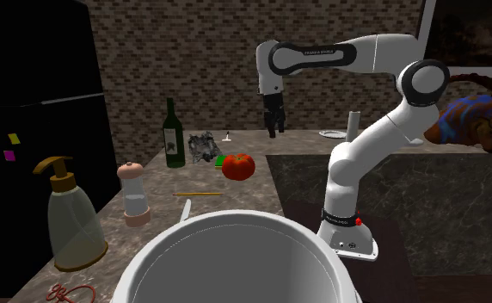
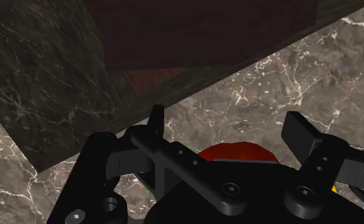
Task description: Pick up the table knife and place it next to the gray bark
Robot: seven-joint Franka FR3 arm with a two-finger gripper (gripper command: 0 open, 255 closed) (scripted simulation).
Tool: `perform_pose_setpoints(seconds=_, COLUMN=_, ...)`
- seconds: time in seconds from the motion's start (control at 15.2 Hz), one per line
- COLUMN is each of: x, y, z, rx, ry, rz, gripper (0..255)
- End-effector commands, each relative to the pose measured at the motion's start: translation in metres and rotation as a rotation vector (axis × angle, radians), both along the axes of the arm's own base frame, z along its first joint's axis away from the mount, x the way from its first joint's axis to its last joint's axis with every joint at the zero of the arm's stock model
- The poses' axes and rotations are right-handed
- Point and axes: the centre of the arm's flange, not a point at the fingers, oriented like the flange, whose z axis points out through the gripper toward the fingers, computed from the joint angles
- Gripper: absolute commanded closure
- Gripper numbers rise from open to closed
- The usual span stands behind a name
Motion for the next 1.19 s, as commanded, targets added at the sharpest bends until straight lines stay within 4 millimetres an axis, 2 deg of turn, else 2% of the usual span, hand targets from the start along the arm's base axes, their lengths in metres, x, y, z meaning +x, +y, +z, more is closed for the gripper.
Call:
perform_pose_setpoints(seconds=0.0, x=0.000, y=0.000, z=0.000, rx=0.000, ry=0.000, rz=0.000, gripper=0)
perform_pose_setpoints(seconds=0.53, x=-0.003, y=0.095, z=-0.034, rx=-0.006, ry=-0.043, rz=-0.228, gripper=0)
perform_pose_setpoints(seconds=1.12, x=0.021, y=0.199, z=-0.072, rx=-0.013, ry=-0.091, rz=-0.484, gripper=0)
